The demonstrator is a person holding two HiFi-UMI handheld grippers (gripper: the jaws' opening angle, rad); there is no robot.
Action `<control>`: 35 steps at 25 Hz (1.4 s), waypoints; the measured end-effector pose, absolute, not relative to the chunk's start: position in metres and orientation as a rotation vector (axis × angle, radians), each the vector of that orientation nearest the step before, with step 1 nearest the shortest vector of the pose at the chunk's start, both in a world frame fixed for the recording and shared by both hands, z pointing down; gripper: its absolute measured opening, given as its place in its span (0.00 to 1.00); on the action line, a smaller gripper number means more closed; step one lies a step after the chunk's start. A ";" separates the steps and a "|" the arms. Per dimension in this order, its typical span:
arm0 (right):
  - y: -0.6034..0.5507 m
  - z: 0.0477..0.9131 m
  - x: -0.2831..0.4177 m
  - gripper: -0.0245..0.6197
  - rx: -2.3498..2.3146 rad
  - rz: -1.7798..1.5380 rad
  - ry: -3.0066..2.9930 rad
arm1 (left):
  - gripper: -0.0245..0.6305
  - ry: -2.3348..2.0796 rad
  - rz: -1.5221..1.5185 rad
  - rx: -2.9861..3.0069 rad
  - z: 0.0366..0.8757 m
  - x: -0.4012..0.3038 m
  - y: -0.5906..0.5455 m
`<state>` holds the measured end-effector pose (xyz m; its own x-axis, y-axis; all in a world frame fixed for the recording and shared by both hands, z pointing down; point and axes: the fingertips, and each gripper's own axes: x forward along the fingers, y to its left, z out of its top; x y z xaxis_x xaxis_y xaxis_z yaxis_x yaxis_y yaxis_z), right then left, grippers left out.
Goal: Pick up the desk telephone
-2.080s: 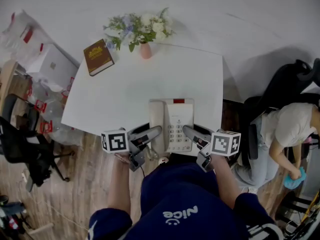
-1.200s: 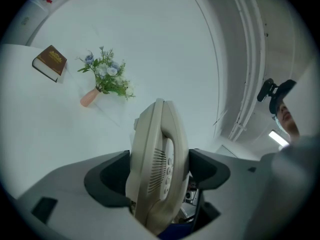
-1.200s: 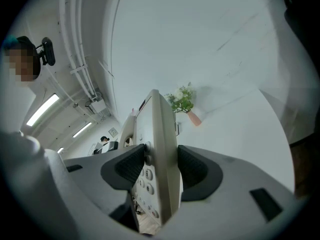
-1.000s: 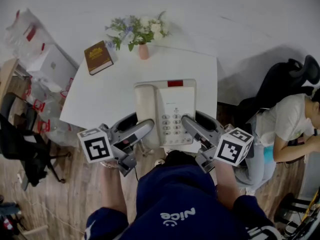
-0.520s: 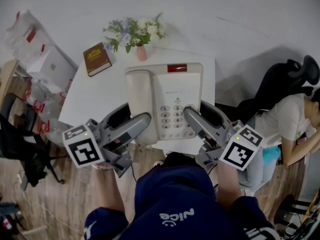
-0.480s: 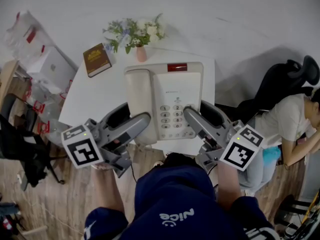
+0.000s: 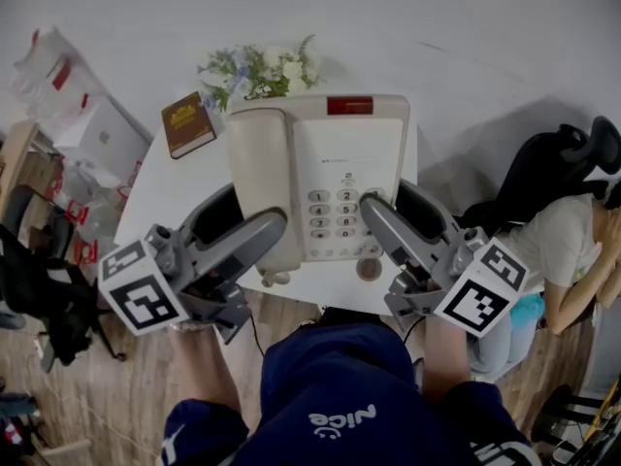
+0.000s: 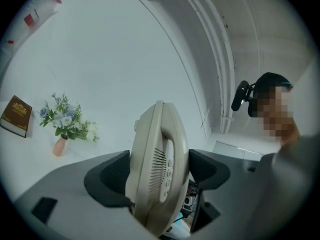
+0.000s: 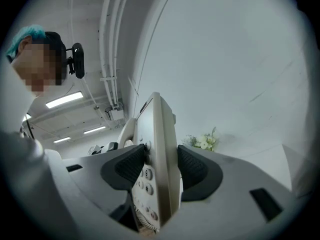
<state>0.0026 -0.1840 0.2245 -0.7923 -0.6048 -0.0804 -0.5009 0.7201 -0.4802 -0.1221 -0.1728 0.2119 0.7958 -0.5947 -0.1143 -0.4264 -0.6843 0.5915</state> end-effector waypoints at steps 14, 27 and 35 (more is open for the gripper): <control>-0.205 0.208 0.001 0.39 -0.868 -0.584 2.706 | 0.61 -0.785 -0.433 2.458 0.195 -0.124 -0.192; -0.206 0.206 0.001 0.39 -0.865 -0.553 2.711 | 0.61 -0.784 -0.435 2.466 0.196 -0.124 -0.191; -0.208 0.210 0.000 0.39 -0.870 -0.552 2.713 | 0.61 -0.785 -0.431 2.462 0.200 -0.124 -0.193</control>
<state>0.0004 -0.2075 0.2101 -0.7943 -0.5977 -0.1091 -0.5076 0.7514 -0.4215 -0.1242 -0.1930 0.2002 0.7816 -0.6080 -0.1392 -0.4439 -0.6990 0.5606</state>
